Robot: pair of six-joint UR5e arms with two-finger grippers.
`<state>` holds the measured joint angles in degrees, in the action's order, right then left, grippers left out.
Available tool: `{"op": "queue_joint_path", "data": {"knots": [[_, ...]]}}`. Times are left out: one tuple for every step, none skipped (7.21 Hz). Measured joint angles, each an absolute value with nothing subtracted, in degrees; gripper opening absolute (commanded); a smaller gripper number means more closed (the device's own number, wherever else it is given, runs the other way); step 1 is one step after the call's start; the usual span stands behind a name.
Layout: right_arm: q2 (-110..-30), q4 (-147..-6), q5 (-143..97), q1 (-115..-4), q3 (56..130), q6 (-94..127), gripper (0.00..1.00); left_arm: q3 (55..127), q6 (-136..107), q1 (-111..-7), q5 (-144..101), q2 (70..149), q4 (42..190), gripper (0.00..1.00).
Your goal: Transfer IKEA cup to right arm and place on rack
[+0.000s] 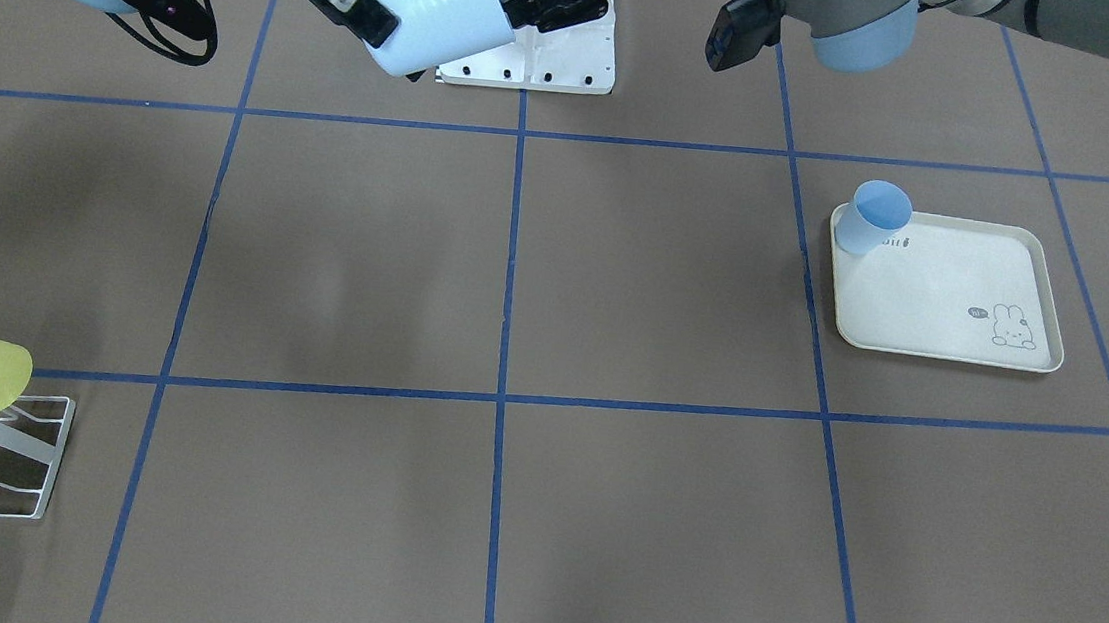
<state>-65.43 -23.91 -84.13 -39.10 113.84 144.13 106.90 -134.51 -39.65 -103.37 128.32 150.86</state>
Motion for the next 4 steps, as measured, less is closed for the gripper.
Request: {"op": "queue_joint_path", "data": {"knots": [[-65.64,-23.95,-84.11,-39.29,113.96,143.55,0.31,108.12,-134.15,-40.08,-104.23,126.57,150.68,1.00],[-66.50,-24.05,-84.01,-39.63,113.98,140.65,0.31,110.27,-132.73,-41.17,-106.02,122.45,150.61,1.00],[-68.28,-24.16,-83.82,-40.00,113.95,134.66,0.31,112.13,-129.35,-42.92,-108.04,117.54,150.44,1.00],[-70.60,-24.29,-83.37,-40.54,113.80,127.23,0.31,113.16,-123.56,-45.09,-110.24,111.91,149.82,1.00]]}}
